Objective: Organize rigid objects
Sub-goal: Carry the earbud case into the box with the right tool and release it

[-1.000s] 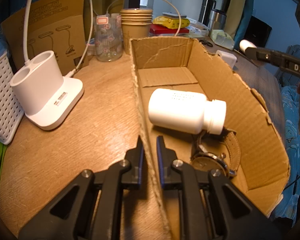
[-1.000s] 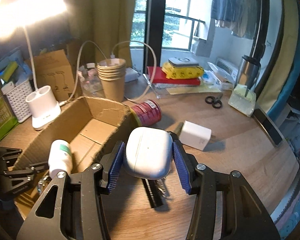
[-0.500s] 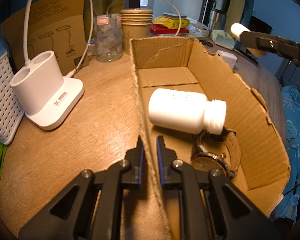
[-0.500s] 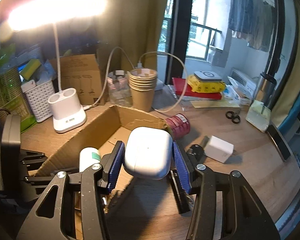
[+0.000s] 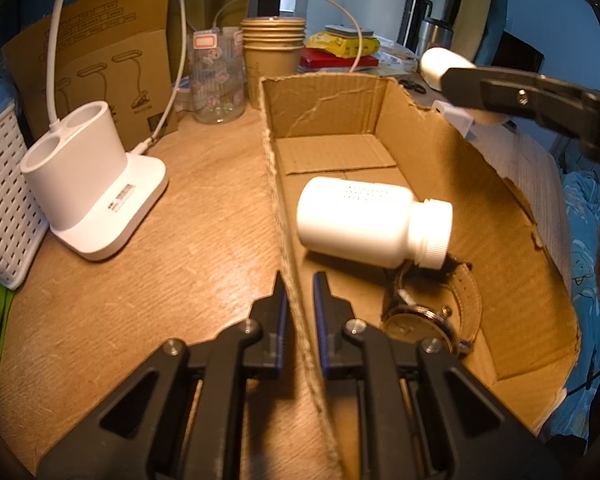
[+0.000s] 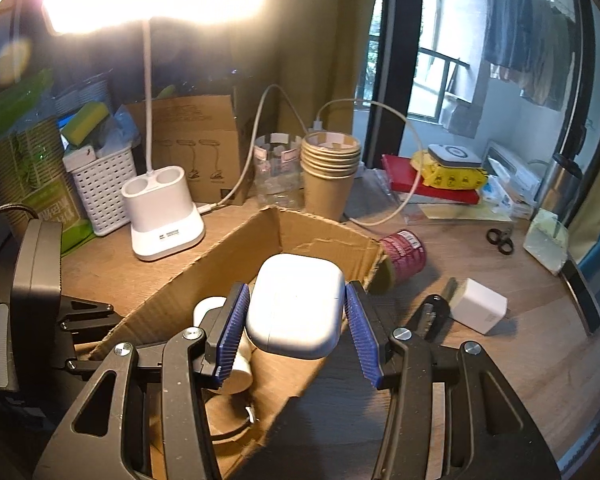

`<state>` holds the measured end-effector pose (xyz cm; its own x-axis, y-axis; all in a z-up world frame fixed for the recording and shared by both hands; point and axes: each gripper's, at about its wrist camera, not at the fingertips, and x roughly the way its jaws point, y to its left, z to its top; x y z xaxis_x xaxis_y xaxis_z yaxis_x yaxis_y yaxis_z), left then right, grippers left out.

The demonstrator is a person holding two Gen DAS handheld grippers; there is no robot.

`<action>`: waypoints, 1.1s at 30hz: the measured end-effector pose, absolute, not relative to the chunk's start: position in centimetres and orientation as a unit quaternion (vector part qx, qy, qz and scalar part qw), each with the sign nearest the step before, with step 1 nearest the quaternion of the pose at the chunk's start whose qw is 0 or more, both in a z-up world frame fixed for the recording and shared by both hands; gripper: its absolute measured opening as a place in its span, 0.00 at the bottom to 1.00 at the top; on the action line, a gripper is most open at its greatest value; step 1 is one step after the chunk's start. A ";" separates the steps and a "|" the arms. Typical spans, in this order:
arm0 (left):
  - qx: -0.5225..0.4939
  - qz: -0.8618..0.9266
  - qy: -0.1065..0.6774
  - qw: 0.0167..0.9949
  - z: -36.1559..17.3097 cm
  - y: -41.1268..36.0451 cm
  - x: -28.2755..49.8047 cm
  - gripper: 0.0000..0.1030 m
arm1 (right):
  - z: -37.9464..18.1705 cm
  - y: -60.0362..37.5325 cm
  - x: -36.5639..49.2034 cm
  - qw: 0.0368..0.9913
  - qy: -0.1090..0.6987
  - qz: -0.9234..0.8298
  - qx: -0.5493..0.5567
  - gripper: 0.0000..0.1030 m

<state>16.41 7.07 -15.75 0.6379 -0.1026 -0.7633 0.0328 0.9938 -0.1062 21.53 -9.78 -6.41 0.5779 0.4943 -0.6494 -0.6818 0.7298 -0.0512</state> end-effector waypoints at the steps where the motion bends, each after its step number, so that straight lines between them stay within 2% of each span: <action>1: -0.041 -0.037 0.424 0.904 -15.7 7.1 16.4 0.12 | -6.5 -9.6 21.5 0.874 0.314 0.337 -0.151 0.51; 33: -0.041 -0.037 0.424 0.904 -15.7 7.1 16.4 0.12 | -11.1 -6.7 22.0 0.858 0.339 0.307 -0.233 0.51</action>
<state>16.40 7.11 -15.73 0.6382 -0.1020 -0.7631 0.0333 0.9939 -0.1049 21.97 -6.70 -11.10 0.5813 0.3692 -0.7251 -0.6849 0.7032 -0.1910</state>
